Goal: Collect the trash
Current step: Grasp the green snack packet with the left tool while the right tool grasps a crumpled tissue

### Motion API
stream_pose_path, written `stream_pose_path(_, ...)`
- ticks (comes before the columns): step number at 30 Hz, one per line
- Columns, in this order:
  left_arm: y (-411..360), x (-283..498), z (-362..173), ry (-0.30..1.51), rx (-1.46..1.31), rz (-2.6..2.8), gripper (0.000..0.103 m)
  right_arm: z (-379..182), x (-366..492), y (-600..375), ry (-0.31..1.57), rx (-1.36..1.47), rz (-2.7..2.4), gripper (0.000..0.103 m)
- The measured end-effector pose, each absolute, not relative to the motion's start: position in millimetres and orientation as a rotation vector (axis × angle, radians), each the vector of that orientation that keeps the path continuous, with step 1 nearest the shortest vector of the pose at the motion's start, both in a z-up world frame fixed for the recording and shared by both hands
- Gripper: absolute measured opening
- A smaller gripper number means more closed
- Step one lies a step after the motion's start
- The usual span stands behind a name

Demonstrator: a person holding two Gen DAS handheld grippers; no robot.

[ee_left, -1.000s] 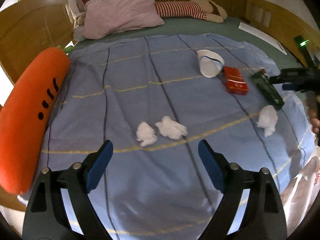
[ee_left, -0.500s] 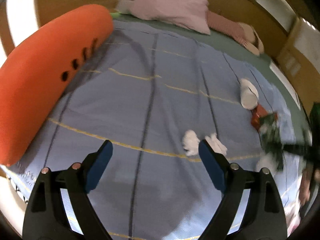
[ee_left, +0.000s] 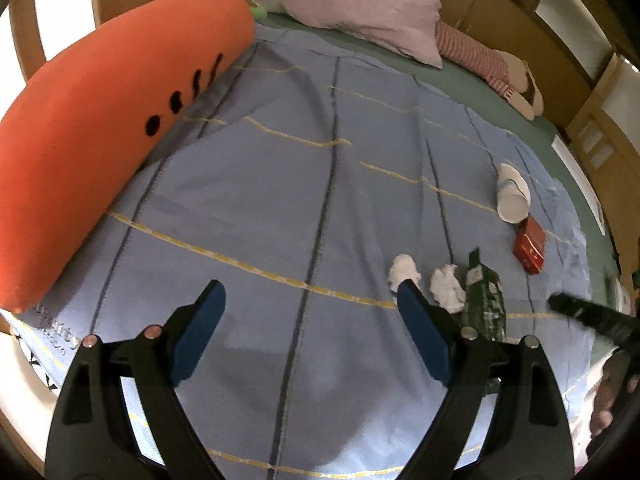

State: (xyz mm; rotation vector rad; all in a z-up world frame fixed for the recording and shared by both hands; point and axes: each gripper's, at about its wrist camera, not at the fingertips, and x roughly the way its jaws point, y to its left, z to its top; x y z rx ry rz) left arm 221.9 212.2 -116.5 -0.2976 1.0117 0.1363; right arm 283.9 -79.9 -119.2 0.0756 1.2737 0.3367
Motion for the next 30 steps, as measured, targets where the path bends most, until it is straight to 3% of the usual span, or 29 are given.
stream_pose_path(5,197,224,-120,1.032,-0.287,0.05,0.089,-168,251,-76,1.466,-0.066,0.343,0.065)
stream_pose_path(8,200,224,-122,1.03,-0.293,0.081,0.089,-183,235,-68,1.479,-0.153,0.336,0.064)
stream_pose_path(12,207,223,-124,1.027,-0.34,0.101,0.089,-177,226,-64,1.436,-0.177,0.347,0.016)
stream_pose_path(18,161,250,-131,1.102,-0.349,-0.129,0.091,-147,234,-99,1.36,-0.082,0.293,0.013)
stream_pose_path(23,83,264,-162,1.231,-0.13,-0.288,0.093,-128,225,-132,1.338,0.017,0.24,0.013)
stream_pose_path(24,68,264,-172,1.263,-0.081,-0.319,0.09,-125,225,-132,1.334,0.029,0.234,0.014)
stream_pose_path(25,61,264,-177,1.276,-0.051,-0.332,0.072,-124,223,-136,1.33,0.045,0.228,0.014)
stream_pose_path(28,54,256,-182,1.249,0.079,-0.296,0.044,-116,199,-151,1.304,0.08,0.216,0.014)
stream_pose_path(30,59,252,-178,1.233,0.061,-0.285,0.032,-106,196,-153,1.279,0.083,0.206,0.014)
